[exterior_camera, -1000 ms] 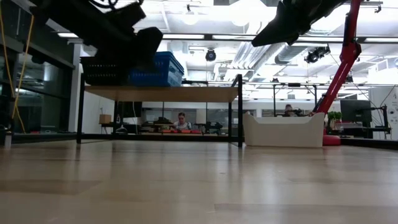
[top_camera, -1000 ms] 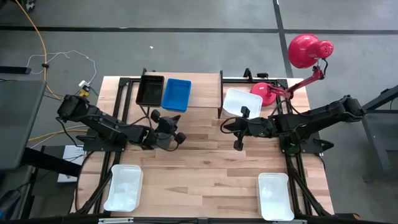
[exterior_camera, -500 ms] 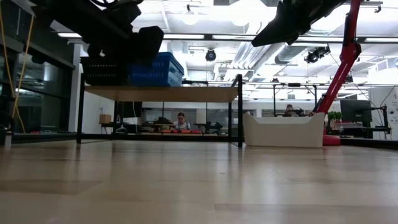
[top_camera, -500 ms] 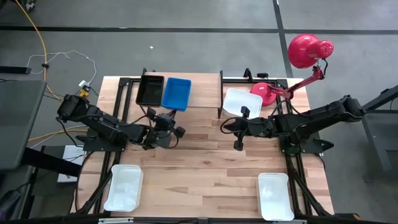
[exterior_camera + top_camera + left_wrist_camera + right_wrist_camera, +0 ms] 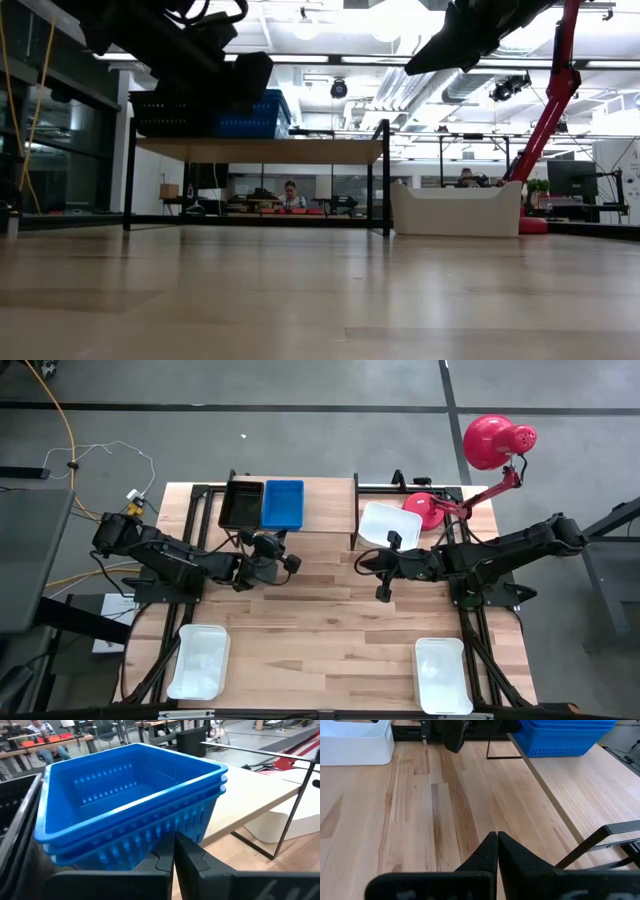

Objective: Stack baskets on shelf by color
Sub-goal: Stack the blue bin on the blue bin on the shelf, then put the top right white bin on the shelf

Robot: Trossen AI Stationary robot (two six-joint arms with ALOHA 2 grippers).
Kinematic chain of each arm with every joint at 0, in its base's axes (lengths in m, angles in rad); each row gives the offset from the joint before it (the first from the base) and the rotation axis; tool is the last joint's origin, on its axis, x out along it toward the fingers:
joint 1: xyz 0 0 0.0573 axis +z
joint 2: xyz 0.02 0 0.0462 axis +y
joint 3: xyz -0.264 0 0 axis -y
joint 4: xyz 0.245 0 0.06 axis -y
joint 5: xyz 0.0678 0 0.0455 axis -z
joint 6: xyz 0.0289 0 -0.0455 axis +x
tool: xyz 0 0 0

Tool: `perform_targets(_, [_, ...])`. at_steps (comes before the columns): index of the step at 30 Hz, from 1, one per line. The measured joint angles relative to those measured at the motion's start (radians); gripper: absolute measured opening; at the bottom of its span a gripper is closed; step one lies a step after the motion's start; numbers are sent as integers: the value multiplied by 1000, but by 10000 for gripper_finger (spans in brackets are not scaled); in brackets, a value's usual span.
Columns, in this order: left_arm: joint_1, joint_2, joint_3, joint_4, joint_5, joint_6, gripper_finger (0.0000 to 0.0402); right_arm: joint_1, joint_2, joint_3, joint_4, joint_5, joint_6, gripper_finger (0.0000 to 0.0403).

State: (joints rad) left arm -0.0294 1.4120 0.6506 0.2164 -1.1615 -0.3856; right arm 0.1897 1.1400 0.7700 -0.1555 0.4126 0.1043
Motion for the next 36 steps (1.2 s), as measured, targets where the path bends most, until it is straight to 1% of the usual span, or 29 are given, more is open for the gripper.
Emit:
perform_targets(5, [11, 0, 0, 61, 68, 52, 0, 0, 0, 0, 0, 0, 1, 0])
perform_targets(8, [-3, -3, 0, 133, 107, 131, 0, 0, 0, 0, 0, 10, 0, 0])
perform_targets(11, [-44, -37, 5, 176, 176, 225, 0, 0, -9, 0, -1, 51, 2, 0])
perform_targets(13, [-84, -73, 9, 180, 274, 299, 0, 1, -24, 0, -2, 58, 8, 0])
perform_targets(14, [-107, -94, 9, 174, 343, 339, 0, 1, -33, 0, -4, 58, 24, 0])
perform_targets(18, [-219, -176, 1, 137, 692, 474, 0, 1, -81, 1, -64, 57, 149, 0])
perform_targets(20, [-276, -202, -20, 138, 825, 515, 0, 1, -103, 1, -132, 57, 224, 0])
perform_targets(21, [-302, -207, -31, 142, 864, 522, 0, 0, -112, 1, -172, 60, 264, 0])
perform_targets(23, [-348, -216, -50, 142, 868, 510, 0, 1, -121, 1, -253, 91, 347, 0])
perform_targets(26, [-398, -218, -67, 176, 778, 487, 0, -1, -128, 1, -389, 159, 481, 7])
perform_targets(28, [-419, -217, -79, 196, 710, 485, 0, -9, -127, 1, -483, 194, 567, 23])
perform_targets(31, [-431, -218, -81, 214, 654, 469, 0, -32, -122, 1, -624, 249, 702, 68])
perform_targets(34, [-430, -218, -82, 219, 642, 467, 0, -68, -112, 1, -749, 326, 842, 125])
perform_targets(36, [-430, -218, -82, 220, 641, 467, 0, -106, -99, 1, -828, 352, 945, 165])
